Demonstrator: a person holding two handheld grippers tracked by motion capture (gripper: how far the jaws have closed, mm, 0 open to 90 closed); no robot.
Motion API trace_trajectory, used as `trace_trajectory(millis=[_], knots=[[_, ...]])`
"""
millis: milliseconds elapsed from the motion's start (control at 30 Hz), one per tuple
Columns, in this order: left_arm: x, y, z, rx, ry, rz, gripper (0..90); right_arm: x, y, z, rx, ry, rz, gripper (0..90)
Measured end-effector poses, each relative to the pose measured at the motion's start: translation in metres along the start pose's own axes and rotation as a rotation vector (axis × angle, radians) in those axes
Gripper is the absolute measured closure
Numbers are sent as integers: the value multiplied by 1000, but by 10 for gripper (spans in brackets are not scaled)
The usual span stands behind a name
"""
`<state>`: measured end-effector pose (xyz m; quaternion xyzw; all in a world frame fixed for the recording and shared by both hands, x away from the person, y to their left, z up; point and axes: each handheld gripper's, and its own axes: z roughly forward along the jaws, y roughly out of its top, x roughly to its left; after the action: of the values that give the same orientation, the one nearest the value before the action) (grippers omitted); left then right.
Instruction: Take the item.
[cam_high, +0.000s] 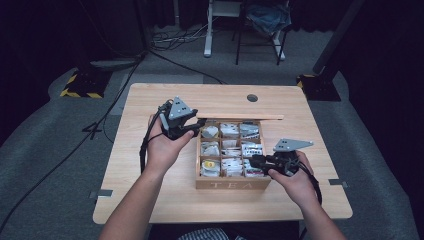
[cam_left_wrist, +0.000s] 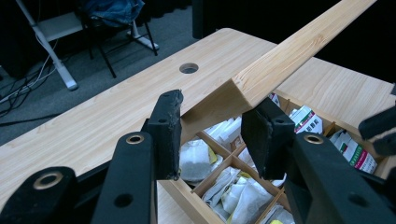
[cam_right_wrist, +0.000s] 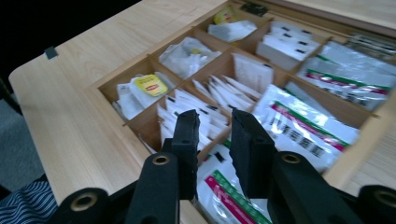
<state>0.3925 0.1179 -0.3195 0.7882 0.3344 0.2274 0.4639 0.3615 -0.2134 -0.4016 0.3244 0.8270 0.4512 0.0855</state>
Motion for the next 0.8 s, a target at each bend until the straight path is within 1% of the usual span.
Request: trace_trajectory(millis=[67, 100, 167, 200, 267, 300, 333, 433, 467, 567, 633, 800], knots=[[0, 0, 0, 0, 0, -3, 589, 2, 1, 3, 4, 8, -5, 740], [0, 0, 0, -1, 1, -4, 589, 7, 3, 10, 20, 28, -18, 749], [0, 0, 0, -1, 1, -4, 589, 8, 4, 13, 24, 34, -24, 750], [0, 0, 0, -1, 0, -3, 589, 12, 5, 20, 32, 51, -34, 754], [0, 0, 0, -3, 0, -3, 589, 13, 5, 22, 35, 59, -35, 756], [0, -1, 0, -6, 0, -5, 589, 16, 5, 28, 32, 103, -29, 760], [0, -1, 0, -8, 0, -6, 589, 16, 5, 31, 37, 117, -33, 761], [0, -1, 0, -10, 1, -7, 588, 17, 5, 36, 60, 105, -51, 766], [0, -1, 0, -10, 1, -7, 589, 17, 5, 36, 60, 105, -51, 766], [0, -1, 0, -8, 3, -11, 588, 17, 4, 40, 67, 113, -55, 769], [-1, -1, 0, -4, 5, -13, 589, 18, 4, 45, 90, 114, -71, 770], [-2, 0, 0, -1, 8, -13, 589, 19, 3, 51, 111, 122, -84, 770]])
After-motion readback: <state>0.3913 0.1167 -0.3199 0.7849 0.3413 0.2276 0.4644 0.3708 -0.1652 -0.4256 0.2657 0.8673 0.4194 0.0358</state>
